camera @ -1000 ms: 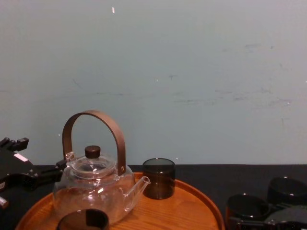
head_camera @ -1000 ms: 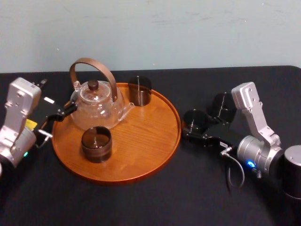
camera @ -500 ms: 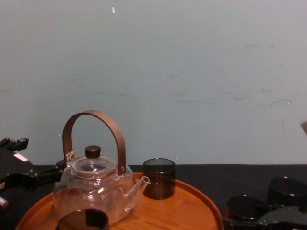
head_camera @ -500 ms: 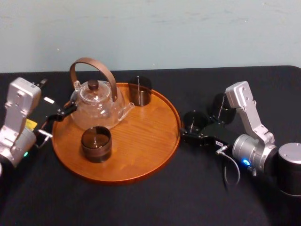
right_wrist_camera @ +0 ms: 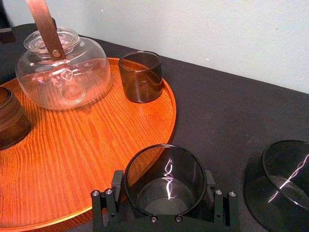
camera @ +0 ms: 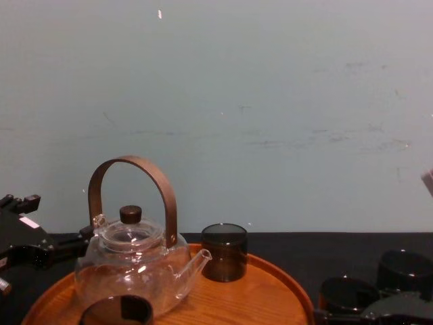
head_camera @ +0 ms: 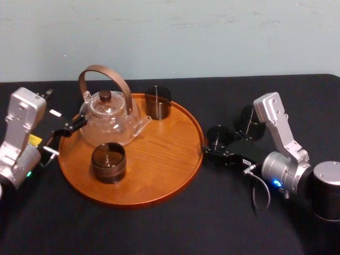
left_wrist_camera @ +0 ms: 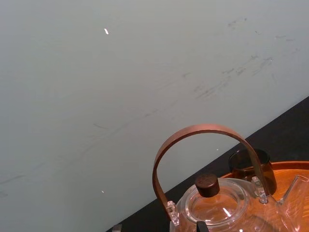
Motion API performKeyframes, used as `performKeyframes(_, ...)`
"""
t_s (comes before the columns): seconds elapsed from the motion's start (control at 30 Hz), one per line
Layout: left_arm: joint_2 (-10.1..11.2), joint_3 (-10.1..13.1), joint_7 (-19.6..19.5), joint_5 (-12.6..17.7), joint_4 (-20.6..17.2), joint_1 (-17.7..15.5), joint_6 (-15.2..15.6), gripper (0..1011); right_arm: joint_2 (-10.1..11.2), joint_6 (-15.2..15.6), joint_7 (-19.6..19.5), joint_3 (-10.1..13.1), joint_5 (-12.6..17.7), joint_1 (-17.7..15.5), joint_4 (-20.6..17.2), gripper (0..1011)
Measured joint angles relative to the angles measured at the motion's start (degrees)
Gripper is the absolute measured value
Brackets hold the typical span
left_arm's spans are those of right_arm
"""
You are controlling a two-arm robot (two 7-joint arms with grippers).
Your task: Pick up the glass from the table and place it on the tray.
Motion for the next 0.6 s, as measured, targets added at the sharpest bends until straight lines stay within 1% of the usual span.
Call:
performKeyframes(0.1,0.0,0.0,0.0,0.0,0.0,0.0,0.0,1001,0.0,0.0,0.0,0.0,0.0,0.0,0.0,978)
performKeyframes(0.13,0.0,0.0,0.0,0.0,0.0,0.0,0.0,1001,0.0,0.0,0.0,0.0,0.1,0.0,0.0,937)
performKeyframes(0.23,0.0,0.0,0.0,0.0,0.0,0.0,0.0,1001,0.0,0.0,0.0,0.0,0.1,0.0,0.0,911)
performKeyframes(0.43,0.0,0.0,0.0,0.0,0.0,0.0,0.0,1001,0.1,-0.8,1.0,0.6,1.1,-0.5,-0.3,909)
performKeyframes(0.6,0.0,0.0,0.0,0.0,0.0,0.0,0.0,1001,0.4,-1.3,1.6,1.1,1.9,-1.3,-1.4,909)
